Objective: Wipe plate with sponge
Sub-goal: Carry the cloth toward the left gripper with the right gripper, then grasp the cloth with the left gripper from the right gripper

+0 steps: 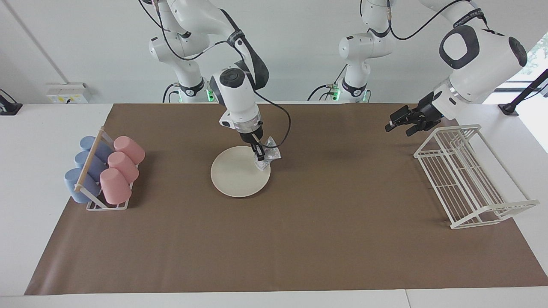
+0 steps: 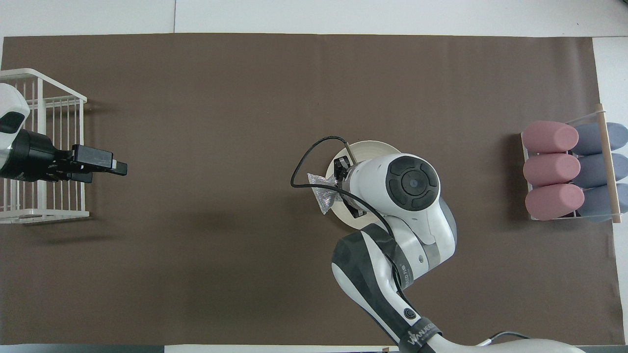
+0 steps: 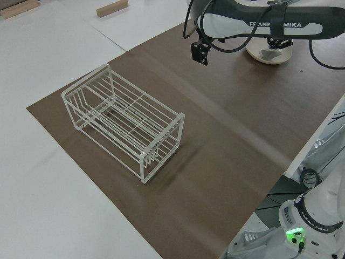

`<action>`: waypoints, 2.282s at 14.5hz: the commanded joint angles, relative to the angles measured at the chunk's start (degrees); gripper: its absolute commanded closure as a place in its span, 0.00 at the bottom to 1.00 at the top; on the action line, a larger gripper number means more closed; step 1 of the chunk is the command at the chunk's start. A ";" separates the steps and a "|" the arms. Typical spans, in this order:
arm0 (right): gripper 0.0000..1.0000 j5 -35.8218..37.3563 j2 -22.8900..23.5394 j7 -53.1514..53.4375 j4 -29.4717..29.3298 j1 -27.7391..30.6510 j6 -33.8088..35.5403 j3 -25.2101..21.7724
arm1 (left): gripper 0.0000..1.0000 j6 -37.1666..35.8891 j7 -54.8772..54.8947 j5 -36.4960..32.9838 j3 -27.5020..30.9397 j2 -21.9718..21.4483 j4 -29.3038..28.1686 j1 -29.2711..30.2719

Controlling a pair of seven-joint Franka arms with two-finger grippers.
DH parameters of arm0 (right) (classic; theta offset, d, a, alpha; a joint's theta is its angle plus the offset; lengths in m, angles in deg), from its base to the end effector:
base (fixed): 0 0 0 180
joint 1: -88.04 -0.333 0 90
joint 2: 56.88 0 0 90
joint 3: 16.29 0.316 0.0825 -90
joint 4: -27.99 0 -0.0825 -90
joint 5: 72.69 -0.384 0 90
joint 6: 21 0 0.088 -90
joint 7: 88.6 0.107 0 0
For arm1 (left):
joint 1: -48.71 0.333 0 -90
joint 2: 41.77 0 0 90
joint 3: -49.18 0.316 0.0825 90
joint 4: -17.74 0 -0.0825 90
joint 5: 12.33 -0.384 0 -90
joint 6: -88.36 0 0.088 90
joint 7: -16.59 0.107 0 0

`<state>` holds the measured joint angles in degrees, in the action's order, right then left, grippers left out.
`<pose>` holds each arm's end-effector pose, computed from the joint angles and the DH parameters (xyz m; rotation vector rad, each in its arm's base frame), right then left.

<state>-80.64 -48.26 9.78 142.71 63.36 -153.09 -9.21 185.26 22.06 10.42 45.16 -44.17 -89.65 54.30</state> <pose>0.5084 0.3156 0.3995 -2.3900 1.7257 0.0766 0.5363 -0.0228 0.5213 2.7422 0.0120 -0.1603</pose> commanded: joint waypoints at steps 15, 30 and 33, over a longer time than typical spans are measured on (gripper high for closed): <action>1.00 3.21 -1.15 22.98 -23.14 -7.58 25.58 0.56 | 0.00 -6.46 8.15 48.69 0.07 -2.87 -14.86 0.84; 1.00 3.56 1.14 27.13 -23.67 -10.48 21.08 0.56 | 0.02 3.73 5.70 50.72 -0.02 -4.63 -15.39 -12.79; 1.00 3.56 1.14 27.13 -23.67 -10.39 20.99 0.56 | 0.18 3.65 5.87 49.68 -0.19 -4.71 -15.39 -13.14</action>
<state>-78.00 -47.21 35.34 119.01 52.99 -131.31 -8.91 187.56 28.18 60.57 44.42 -46.75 -102.81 42.27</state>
